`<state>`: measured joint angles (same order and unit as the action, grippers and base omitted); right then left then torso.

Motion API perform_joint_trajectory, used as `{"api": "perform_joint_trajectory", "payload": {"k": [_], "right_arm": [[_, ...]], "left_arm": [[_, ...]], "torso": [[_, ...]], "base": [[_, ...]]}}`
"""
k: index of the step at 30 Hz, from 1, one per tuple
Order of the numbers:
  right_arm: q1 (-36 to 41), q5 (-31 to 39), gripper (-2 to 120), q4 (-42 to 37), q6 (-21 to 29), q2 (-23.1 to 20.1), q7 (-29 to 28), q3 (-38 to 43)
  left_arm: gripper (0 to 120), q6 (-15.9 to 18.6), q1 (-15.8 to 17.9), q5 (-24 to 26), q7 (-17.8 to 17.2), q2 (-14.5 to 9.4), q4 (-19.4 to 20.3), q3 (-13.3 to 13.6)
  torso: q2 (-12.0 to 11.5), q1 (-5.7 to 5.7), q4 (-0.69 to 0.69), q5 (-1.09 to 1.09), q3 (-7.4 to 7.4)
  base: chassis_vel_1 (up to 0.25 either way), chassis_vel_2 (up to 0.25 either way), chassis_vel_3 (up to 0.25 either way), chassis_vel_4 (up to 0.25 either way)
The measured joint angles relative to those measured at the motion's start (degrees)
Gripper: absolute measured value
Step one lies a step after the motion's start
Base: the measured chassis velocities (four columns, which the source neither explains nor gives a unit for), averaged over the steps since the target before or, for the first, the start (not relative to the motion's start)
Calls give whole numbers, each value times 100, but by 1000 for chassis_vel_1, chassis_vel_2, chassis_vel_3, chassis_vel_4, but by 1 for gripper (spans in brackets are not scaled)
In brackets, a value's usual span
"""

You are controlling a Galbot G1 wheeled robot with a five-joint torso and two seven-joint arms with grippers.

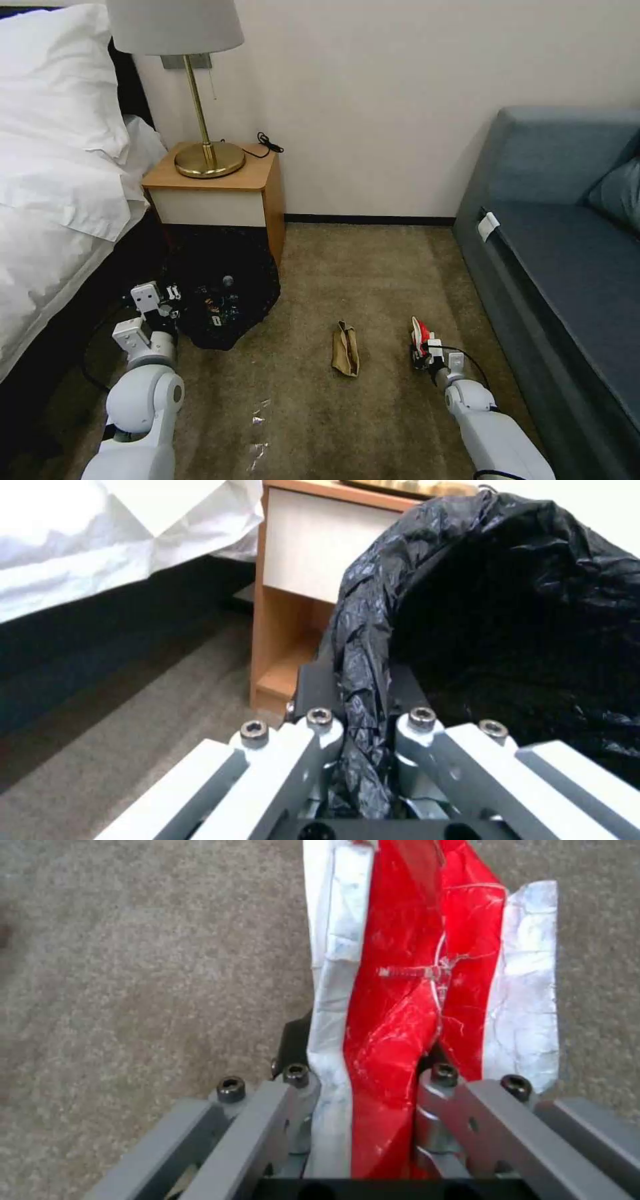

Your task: Pick up the trash bin, then pick up the garbage on the floor and place it into the trash bin.

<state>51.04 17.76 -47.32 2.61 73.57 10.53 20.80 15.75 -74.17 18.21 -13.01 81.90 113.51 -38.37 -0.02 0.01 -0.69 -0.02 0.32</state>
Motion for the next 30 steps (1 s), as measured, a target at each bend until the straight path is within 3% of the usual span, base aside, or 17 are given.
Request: {"api": "perform_joint_trajectory", "payload": {"k": [9,18,21,23,27,30], "right_arm": [[15,-79,14,-70,-115,49,-13,6],[143,-45,13,-683,-205,-45,-122,-76],[207,-100,13,-1167,-569,-95,-181,-244],[186,-217,13,-1483,-1155,-72,-258,-525],[125,-242,13,-1850,-1491,-50,-420,-890],[-54,250,13,-2757,-1618,-139,-808,-1780]], "left_arm": [[4,-3,38,27,4,2,-20,19],[4,-3,41,43,10,-8,-25,17],[4,-6,41,44,16,3,-58,28],[4,-15,46,35,22,31,-102,68],[4,-22,59,25,27,47,-139,108],[4,-23,94,47,32,51,-181,157]], "torso": [[0,0,0,1,0],[0,0,0,1,0],[0,0,0,0,0],[0,0,0,-1,0],[0,0,1,0,0],[0,0,2,-1,0]], "base": [[0,0,0,0],[0,0,0,0],[0,0,0,0],[0,0,0,0],[0,0,0,0],[0,0,0,0]]}}
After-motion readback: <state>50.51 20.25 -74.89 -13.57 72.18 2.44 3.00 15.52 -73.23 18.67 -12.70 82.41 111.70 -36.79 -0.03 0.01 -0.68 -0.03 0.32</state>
